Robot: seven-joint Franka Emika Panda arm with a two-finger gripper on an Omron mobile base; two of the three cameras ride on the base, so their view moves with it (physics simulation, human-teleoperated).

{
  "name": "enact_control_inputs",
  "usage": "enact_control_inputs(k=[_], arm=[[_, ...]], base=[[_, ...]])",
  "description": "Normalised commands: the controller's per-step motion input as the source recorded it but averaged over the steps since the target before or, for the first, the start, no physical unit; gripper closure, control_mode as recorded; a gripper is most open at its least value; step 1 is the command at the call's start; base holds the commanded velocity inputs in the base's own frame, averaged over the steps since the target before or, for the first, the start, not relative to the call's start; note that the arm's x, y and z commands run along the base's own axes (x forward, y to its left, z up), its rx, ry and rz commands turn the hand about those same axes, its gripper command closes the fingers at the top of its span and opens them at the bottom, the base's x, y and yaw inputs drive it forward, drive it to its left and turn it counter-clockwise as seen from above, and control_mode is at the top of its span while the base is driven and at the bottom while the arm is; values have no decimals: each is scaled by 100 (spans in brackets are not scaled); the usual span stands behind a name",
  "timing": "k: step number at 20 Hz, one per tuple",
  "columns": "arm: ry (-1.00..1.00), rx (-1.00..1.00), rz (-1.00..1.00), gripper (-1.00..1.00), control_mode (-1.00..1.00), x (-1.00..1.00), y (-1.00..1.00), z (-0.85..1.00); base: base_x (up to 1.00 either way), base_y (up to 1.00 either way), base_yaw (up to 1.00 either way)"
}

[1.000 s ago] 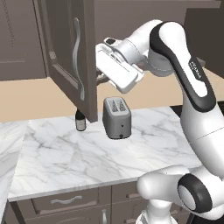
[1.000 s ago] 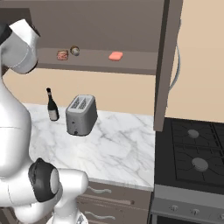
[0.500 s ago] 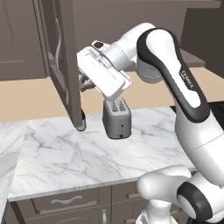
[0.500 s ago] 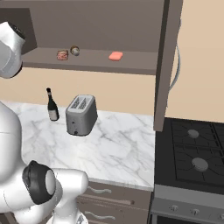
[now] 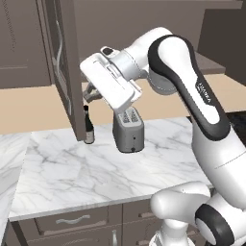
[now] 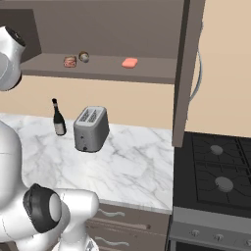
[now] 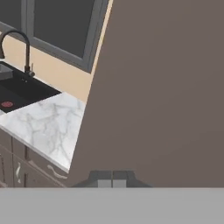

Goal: Pick the bar soap and bar soap from the cabinet and place them on the counter.

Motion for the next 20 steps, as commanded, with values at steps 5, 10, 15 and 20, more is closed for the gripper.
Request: enact_control_inputs(k=[5,10,15,20], arm=[[0,0,0,100,-100,0,-15,0],[0,0,-13,100,-100,-6,-35,0],[0,0,-30,100,-100,-2,-48,0],[0,-2,-30,100,-100,0,-52,0]], base=[[0,0,0],[0,0,0],[0,0,0],[0,0,0]])
